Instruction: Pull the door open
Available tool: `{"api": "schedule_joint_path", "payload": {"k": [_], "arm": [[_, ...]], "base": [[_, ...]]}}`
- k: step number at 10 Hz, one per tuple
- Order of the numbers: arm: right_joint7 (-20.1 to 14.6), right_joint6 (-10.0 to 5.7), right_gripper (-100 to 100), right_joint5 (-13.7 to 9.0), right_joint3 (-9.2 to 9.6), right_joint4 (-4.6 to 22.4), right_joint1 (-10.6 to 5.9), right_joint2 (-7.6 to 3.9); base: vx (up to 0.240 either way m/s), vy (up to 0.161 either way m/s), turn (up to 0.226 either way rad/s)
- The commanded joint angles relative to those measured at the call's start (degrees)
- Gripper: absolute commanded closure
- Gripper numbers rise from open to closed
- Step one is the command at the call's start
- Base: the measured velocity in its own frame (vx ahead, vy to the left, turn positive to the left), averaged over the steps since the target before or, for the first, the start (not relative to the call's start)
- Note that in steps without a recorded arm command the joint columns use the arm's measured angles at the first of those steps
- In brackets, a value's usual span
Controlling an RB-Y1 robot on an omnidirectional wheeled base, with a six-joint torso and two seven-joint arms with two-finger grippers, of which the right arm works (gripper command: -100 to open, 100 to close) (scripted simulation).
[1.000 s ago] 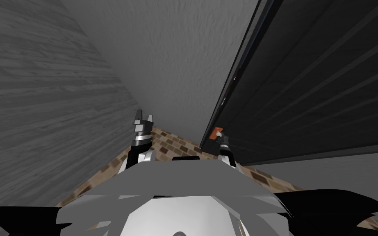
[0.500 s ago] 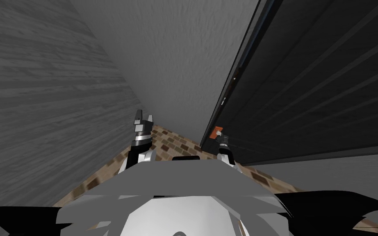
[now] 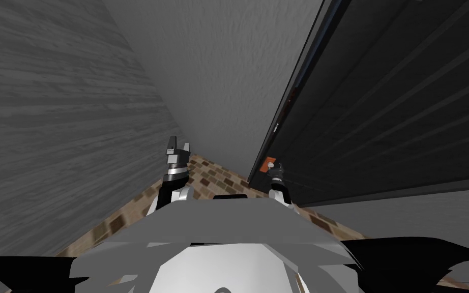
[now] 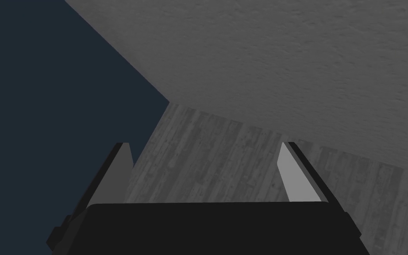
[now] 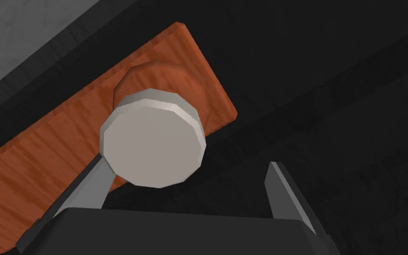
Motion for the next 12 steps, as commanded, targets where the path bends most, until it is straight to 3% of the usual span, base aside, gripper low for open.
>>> {"api": "schedule_joint_path", "payload": {"k": [1,12], "arm": [[-2.18,0.29,-100,-1.96,0.89,-1.1,0.34,0.66],[-19.42,2.67,-100,-19.78,5.27,-9.88,3.92,5.39]], "base": [[-0.097,0.019,0.089],[-0.095,-0.005,0.049]]}}
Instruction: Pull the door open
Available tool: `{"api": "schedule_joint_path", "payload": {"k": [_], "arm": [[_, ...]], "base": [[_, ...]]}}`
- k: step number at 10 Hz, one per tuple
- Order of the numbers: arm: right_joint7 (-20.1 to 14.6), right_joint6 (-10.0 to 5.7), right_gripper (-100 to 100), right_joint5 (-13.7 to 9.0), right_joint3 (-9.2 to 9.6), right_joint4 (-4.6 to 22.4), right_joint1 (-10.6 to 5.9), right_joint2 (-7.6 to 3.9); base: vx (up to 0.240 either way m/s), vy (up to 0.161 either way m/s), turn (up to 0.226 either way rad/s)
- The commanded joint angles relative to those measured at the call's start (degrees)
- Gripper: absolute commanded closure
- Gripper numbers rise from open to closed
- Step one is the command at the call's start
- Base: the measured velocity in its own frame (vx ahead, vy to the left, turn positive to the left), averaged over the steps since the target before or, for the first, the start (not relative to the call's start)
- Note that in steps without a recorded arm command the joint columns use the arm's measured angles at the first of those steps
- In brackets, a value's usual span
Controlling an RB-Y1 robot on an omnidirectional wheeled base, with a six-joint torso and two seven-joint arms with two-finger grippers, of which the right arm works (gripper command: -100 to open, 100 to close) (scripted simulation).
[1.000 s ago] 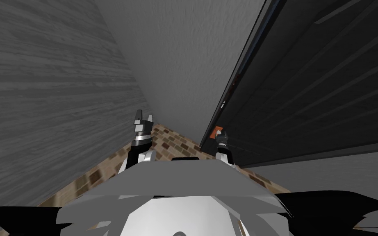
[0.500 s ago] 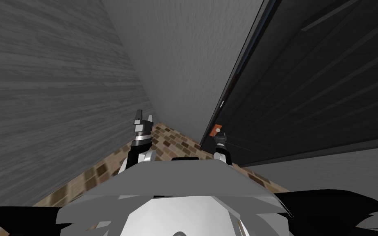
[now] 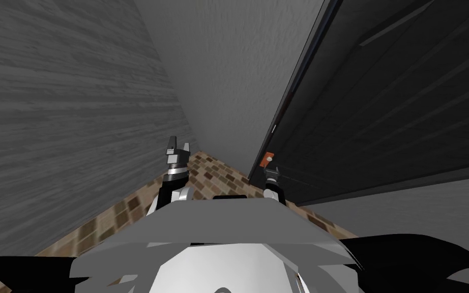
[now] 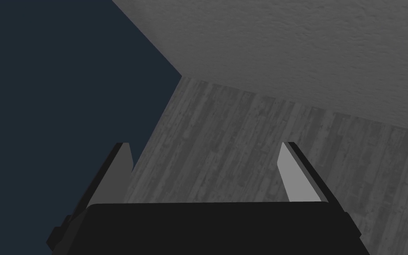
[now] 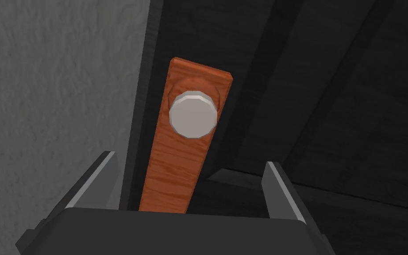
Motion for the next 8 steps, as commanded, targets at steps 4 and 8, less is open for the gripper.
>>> {"api": "schedule_joint_path", "payload": {"k": [4,8], "arm": [[-5.03,0.71,-100,-5.06,1.23,-2.54,1.05,1.32],[-7.36,0.62,-100,-5.67,-1.08,0.19,0.01,-1.81]], "base": [[-0.069,-0.006,0.034],[0.084,-0.002,0.076]]}}
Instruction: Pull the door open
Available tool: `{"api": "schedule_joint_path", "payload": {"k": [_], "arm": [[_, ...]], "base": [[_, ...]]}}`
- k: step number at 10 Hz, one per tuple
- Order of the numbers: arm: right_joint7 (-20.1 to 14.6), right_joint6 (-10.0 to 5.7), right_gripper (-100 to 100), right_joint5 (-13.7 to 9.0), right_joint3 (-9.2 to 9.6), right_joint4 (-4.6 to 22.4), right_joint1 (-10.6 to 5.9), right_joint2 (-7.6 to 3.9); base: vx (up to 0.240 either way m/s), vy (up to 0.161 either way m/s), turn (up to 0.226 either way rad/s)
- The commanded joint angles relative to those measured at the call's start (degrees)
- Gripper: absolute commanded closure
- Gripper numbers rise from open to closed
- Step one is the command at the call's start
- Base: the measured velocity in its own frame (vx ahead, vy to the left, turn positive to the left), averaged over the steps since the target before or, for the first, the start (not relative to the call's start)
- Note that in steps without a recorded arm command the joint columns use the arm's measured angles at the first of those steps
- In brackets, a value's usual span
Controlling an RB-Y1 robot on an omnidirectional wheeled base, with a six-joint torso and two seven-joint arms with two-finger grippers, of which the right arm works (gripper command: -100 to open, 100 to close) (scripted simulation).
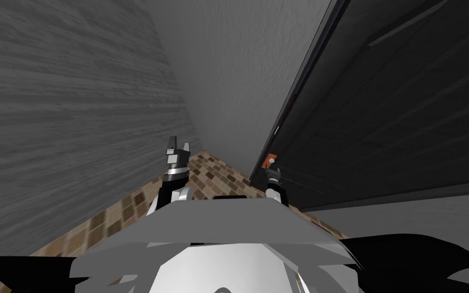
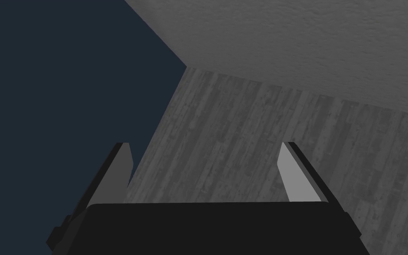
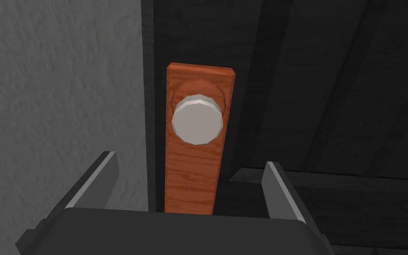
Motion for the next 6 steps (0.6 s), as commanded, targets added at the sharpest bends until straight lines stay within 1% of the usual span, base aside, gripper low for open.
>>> {"api": "schedule_joint_path", "payload": {"k": [1,2,4,5,6], "arm": [[-2.16,-0.43,-100,-0.47,-1.03,1.68,-0.46,-1.89],[-3.46,-0.48,-100,-0.94,-1.96,2.78,-0.84,-3.24],[-5.63,-0.58,-100,-1.73,-3.52,4.62,-1.47,-5.51],[-4.87,-0.67,-100,-1.42,-2.96,4.52,-1.73,-4.74],[-4.87,-0.67,100,-1.42,-2.96,4.52,-1.73,-4.74]], "base": [[0.181,-0.016,0.11],[0.179,-0.05,0.146],[0.179,-0.038,0.108],[0.079,-0.028,0.024],[-0.01,0.001,-0.032]]}}
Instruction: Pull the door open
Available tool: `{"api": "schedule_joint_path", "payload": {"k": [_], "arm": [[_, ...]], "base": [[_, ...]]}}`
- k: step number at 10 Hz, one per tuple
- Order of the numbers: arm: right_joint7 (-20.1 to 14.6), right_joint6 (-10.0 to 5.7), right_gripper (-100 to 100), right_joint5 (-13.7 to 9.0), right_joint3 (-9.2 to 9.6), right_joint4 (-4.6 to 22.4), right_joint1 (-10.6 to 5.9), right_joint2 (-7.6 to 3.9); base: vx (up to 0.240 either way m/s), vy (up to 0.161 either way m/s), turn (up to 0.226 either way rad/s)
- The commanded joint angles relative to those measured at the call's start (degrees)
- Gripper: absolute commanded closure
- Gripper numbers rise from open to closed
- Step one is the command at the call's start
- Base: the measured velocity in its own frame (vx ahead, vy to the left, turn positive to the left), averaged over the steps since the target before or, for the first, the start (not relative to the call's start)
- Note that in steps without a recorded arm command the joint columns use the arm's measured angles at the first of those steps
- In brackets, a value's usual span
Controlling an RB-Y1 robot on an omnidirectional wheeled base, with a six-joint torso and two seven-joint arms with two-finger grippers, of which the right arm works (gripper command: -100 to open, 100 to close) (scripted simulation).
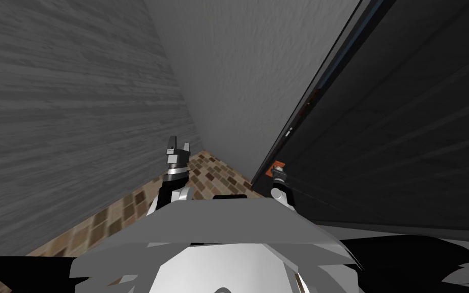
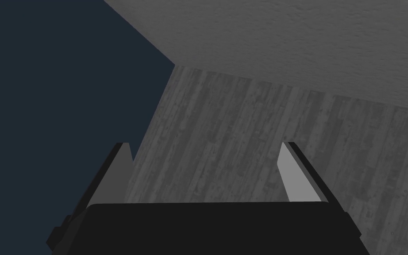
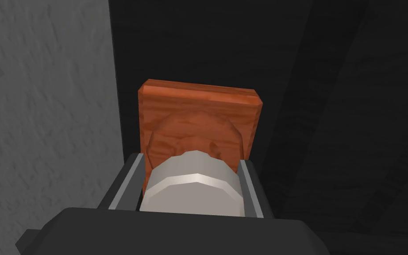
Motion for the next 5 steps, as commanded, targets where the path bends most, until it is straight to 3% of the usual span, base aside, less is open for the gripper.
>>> {"api": "schedule_joint_path", "payload": {"k": [1,5], "arm": [[0.09,0.04,100,0.04,0.13,-0.06,0.0,0.07],[0.09,0.04,100,0.04,0.13,-0.06,0.0,0.07]], "base": [[-0.032,0.006,-0.006],[-0.012,0.003,0.004]]}}
